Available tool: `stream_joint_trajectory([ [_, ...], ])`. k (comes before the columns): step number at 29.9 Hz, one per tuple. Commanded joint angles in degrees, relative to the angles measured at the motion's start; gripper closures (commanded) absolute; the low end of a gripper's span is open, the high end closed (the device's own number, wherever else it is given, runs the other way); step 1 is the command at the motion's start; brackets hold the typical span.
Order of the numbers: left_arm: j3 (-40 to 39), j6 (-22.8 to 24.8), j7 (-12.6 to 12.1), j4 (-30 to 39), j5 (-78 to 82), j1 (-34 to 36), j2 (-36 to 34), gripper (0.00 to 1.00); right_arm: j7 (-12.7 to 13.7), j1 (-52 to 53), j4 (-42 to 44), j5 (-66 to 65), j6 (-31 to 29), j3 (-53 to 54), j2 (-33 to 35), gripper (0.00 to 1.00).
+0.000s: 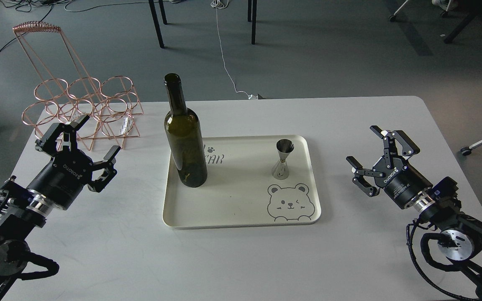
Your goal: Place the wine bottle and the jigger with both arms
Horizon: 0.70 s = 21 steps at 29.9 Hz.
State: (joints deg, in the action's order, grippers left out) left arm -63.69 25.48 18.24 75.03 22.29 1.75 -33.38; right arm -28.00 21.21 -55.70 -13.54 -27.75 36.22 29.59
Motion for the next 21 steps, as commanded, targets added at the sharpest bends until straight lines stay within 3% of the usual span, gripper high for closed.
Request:
stream_joint_trajectory([
  [1,-0.04,-0.08,0.04,0.03,0.30,0.00,-0.01,0.02,0.00,0.24,-0.20,-0.26,-0.11,0.08,0.02,0.01],
  [4,0.23,-0.17,-0.05,0.03,1.35,0.00,0.16,0.02,0.00,0.41,-0.47,-4.28,0.42,0.08,0.46,0.01],
  [8,-0.38,-2.10,0.21,-0.59,0.83,0.35,0.16,0.02,0.00,1.64,-0.73,-18.85,4.18,0.16,2.31,0.01],
  [12,-0.38,-2.90,0.56,-0.94,0.82,0.71,-0.28,0.02,0.00,2.26,-4.41,-39.06,15.68,0.08,3.19,0.01],
  [15,-0.30,-2.90,2.23,-0.94,1.09,0.71,-0.45,0.02,0.00,2.26,-6.52,-55.14,25.79,-0.19,3.28,0.01],
  [21,-0.21,-2.98,2.76,-0.94,0.82,0.88,-0.63,0.02,0.00,2.17,-4.96,-85.91,46.18,-4.22,2.40,0.01],
])
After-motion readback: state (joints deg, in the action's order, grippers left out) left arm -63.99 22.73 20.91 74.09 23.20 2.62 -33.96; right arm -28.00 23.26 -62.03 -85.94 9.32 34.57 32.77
